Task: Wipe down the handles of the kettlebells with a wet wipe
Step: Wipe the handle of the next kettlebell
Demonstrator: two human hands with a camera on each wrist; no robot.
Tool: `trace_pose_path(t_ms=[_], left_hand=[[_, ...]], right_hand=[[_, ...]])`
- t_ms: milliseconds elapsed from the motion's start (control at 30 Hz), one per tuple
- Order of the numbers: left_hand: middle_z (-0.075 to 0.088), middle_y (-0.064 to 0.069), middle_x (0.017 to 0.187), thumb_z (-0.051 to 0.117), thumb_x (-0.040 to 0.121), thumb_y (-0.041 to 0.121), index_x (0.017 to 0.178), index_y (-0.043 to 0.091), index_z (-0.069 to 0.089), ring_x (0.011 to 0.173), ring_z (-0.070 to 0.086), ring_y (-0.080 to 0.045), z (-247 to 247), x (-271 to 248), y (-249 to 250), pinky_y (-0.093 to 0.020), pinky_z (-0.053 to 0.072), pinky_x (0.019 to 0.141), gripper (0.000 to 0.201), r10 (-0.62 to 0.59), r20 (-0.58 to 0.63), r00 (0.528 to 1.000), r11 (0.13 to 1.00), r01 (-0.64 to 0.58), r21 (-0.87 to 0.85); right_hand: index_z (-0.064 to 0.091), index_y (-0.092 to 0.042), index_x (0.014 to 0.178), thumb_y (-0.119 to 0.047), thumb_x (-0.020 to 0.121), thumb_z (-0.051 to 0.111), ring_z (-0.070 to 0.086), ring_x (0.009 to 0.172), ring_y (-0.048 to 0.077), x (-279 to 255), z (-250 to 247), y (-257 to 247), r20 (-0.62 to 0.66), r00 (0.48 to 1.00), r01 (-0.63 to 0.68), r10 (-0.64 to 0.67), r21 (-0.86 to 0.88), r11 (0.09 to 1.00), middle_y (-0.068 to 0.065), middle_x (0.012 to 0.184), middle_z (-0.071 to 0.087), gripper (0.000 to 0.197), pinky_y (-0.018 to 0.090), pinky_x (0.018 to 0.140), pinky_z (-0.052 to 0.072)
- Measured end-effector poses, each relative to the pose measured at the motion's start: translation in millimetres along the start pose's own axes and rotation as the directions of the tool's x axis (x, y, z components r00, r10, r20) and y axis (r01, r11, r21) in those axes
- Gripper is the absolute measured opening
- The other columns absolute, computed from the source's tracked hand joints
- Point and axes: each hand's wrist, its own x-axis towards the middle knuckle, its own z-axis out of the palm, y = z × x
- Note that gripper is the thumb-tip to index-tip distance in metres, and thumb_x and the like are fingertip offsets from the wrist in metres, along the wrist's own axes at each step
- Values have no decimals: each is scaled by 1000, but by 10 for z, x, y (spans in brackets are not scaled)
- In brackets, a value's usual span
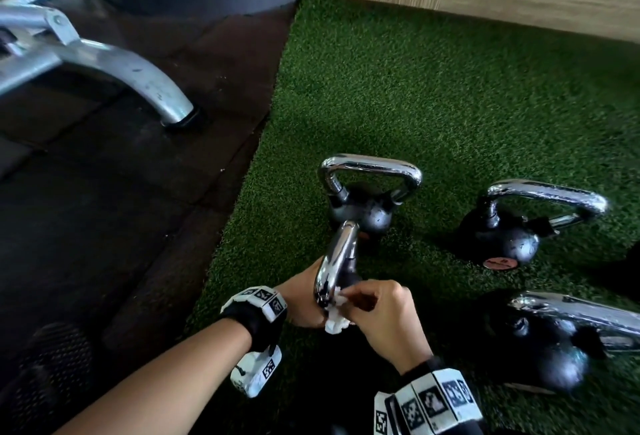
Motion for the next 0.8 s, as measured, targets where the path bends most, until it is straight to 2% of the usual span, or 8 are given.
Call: trace_pose_path(t_ms=[33,67,133,267,400,600,700,800], left_hand=[[58,1,97,76,85,12,103,22,66,111,55,-18,29,-35,9,-21,34,106,23,-11,-27,1000,1000,12,8],[61,-12,116,80,84,12,127,8,59,122,54,-28,48,-47,-15,-17,31,109,48,-51,-20,998,999,51,3],[51,-28,137,88,77,12,147,-2,34,125,52,-27,36,-81,52,-14,34,107,90,28,-32,999,1000,-29,-13],[38,-23,149,92,69,25,147,-14,30,140,42,-32,53,-122,137,-38,34,120,107,94,-94,991,991,-85,99],[40,-24,146,90,68,20,145,-17,32,136,44,-35,80,-118,139,-30,33,118,103,148,-123,981,983,-132,128],[32,-20,154,70,73,50,150,-13,29,144,34,-26,98,-89,113,-34,29,122,107,178,-145,973,974,-154,164],[24,-15,161,63,78,48,152,-7,32,154,20,-26,122,-52,96,-36,21,125,97,149,-73,986,960,-126,249],[34,-21,156,46,82,53,141,-3,50,149,30,-33,124,-83,160,-40,27,122,82,156,-82,984,960,-132,245]], right_hand=[[80,-26,79,-12,74,88,70,73,-6,11,-22,5,27,999,19,-18,-15,1000,-15,76,76,17,7,67,48],[79,-28,79,-10,76,86,70,75,-5,22,-48,14,67,997,29,-26,-34,999,-14,78,75,20,7,69,48],[75,-25,77,-4,78,81,69,78,-2,38,-90,25,166,986,30,-17,-75,997,-9,82,73,22,12,71,50],[75,-14,90,5,79,72,70,89,6,-36,-124,27,267,963,41,-37,-9,999,-3,93,73,22,21,78,55],[79,-11,93,9,81,68,67,99,10,-61,-125,7,337,938,74,-78,25,997,-2,103,69,26,31,88,54],[80,-11,97,8,81,69,66,106,13,11,-125,39,359,931,59,-66,30,998,1,111,69,27,37,95,53],[79,-7,95,13,81,66,69,101,19,-20,-112,104,344,939,-31,-32,178,984,8,106,71,28,42,94,55],[79,-7,97,8,85,69,70,93,18,-44,-64,166,317,948,-99,-13,335,937,11,101,76,22,36,89,55]])
